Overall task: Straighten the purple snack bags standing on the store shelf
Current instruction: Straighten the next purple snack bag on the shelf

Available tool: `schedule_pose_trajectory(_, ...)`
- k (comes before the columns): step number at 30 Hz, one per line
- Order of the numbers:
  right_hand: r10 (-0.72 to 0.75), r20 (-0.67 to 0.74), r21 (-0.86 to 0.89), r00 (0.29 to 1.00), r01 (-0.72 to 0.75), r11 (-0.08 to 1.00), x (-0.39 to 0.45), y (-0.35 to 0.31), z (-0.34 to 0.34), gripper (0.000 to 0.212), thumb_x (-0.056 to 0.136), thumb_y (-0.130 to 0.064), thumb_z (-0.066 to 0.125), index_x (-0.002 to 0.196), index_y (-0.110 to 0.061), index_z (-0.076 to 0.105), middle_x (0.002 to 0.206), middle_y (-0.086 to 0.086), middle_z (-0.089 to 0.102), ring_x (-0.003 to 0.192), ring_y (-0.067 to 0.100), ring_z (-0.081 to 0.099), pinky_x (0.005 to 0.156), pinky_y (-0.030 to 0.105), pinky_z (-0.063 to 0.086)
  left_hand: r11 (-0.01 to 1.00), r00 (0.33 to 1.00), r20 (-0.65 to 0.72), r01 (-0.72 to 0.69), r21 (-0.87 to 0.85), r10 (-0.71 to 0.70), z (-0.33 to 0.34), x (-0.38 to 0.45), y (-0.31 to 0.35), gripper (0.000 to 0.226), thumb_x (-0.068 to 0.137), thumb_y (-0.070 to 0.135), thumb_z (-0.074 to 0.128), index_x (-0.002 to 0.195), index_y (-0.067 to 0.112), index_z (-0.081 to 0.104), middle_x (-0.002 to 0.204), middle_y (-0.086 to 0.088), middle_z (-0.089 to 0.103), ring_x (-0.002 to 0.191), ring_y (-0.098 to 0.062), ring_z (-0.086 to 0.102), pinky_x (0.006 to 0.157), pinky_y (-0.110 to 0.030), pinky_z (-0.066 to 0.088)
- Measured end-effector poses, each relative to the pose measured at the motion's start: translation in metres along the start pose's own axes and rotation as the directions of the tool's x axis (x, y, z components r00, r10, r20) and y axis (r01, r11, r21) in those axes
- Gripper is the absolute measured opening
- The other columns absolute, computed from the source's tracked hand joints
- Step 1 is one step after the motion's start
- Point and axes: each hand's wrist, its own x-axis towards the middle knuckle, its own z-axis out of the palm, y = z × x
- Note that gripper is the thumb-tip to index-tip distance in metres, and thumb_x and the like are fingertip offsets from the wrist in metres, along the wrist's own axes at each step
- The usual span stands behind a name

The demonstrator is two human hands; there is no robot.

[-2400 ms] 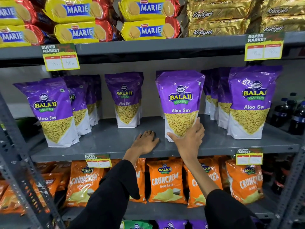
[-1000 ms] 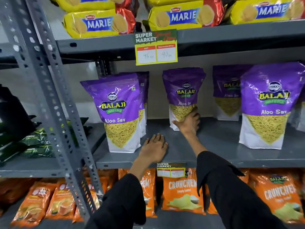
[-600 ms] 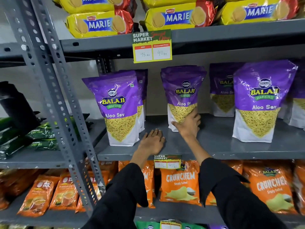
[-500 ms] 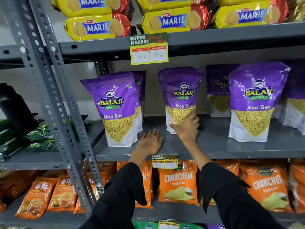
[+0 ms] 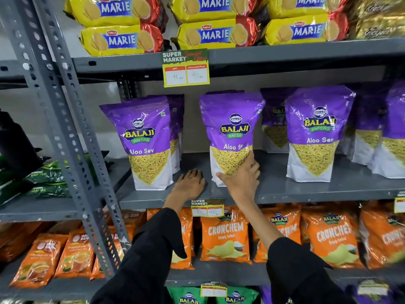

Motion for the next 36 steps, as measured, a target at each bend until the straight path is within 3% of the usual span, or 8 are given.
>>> schedule_pose_trajectory(31,0.004,0.032,-0.002,0.999,-0.004,1.0,0.0004,0.001,0.0013,0.127,0.062,-0.05,0.089,0.155,-0.016,0.009,0.151,0.018,0.031,0.138,0.04,0.033,0.103,0.063,0.039,0.999,1.0,-0.02,0.002,-0.055,-0.003,0.0007,-0.0005,-0.0003,0.057,0.105,0.037,0.019,0.157,0.013,0.022,0.167,-0.006,0.019,0.155,-0.023,0.015,0.125,-0.048,0.012)
schedule_pose_trajectory(36,-0.007,0.045,0.023,0.999,0.006,1.0,-0.0036,-0.0011,-0.0033,0.133,0.061,-0.055,0.088,0.155,-0.016,0.004,0.154,0.018,0.027,0.14,0.041,0.031,0.103,0.062,0.039,0.996,0.997,-0.079,-0.002,-0.09,-0.005,0.0007,-0.0011,0.0,0.054,0.105,0.037,0.023,0.153,0.012,0.029,0.164,-0.009,0.027,0.152,-0.025,0.023,0.123,-0.048,0.016)
